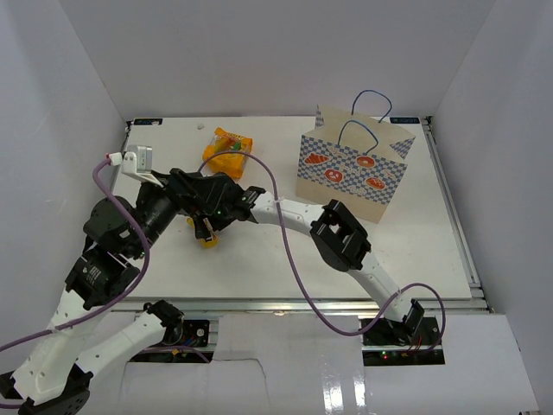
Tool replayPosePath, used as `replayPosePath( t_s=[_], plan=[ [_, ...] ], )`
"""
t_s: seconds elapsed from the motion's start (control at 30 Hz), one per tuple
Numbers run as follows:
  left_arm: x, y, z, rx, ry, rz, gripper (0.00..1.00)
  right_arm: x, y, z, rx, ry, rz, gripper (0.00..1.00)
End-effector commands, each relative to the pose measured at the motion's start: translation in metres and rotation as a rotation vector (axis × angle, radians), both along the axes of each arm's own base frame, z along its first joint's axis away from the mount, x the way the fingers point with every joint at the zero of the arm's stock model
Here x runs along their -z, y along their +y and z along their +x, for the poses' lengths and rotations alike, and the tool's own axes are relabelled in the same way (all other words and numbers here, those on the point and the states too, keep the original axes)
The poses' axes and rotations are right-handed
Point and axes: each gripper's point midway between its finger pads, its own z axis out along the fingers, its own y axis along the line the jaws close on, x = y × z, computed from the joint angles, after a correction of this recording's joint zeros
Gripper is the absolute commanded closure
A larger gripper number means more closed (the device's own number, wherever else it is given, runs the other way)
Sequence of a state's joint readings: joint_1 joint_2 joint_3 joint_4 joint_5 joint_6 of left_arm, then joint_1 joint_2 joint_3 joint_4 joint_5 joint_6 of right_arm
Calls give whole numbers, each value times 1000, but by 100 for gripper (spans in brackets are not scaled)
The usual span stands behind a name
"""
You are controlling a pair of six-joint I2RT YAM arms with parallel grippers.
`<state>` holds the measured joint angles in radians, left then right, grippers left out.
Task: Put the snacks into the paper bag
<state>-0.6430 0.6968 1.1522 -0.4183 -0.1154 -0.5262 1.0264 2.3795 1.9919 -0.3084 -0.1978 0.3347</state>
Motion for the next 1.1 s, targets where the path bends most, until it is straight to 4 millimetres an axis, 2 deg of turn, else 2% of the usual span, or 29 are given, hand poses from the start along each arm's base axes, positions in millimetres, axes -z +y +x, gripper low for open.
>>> replayPosePath(
  t_s=[0.0,0.13,0.23,0.43,0.47,0.5,0.53,0.6,0.63,0.67,0.7,0.73,0.77,0.8,0.9,0.93,0.97,1.0,1.07],
  plan=[
    [-1,6,-7,-4,1,-10,2,-5,17,13,64,-46,44,18],
    [-6,10,-13,-2,-16,-20,2,16,14,14,56,-59,13,27],
    [-8,14,-15,-10,-30,-14,2,18,14,15,41,-93,8,36],
    [-1,9,-11,0,-32,16,2,8,4,10,-67,-179,8,56],
    [0,9,-10,0,-38,20,2,3,3,1,-129,-163,33,60],
    [3,8,-9,-1,-36,25,2,-14,-1,3,-182,-203,60,64],
    [4,8,-8,-1,-38,26,2,-21,-4,-1,-243,-213,82,68],
    [2,10,-10,-5,-59,14,2,-39,-13,-26,-432,-185,174,73],
    [1,11,-10,-11,-64,9,2,-71,-24,-22,-509,-253,241,76],
    [-2,12,-11,-13,-82,-3,2,-82,-37,-40,-608,-208,307,77],
    [-4,13,-11,-15,-94,-7,2,-95,-45,-41,-642,-218,336,78],
    [-6,14,-11,-21,-105,-11,2,-123,-59,-36,-659,-267,372,78],
    [-10,14,-12,-21,-122,-18,2,-133,-72,-42,-724,-290,391,78],
    [-13,15,-12,-24,-138,-12,2,-157,-87,-39,-730,-346,407,78],
    [-22,16,-10,-32,-175,-15,2,-178,-118,-34,-753,-446,379,78],
    [-25,18,-9,-47,-187,-12,2,-201,-134,-29,-732,-514,377,79],
    [-26,19,-7,-55,-191,-11,2,-209,-144,-22,-717,-573,352,79],
    [-26,20,-5,-65,-192,-8,2,-229,-159,-22,-696,-628,345,79],
    [-23,22,2,-100,-178,-5,2,-248,-185,-2,-624,-703,314,78]
  ],
)
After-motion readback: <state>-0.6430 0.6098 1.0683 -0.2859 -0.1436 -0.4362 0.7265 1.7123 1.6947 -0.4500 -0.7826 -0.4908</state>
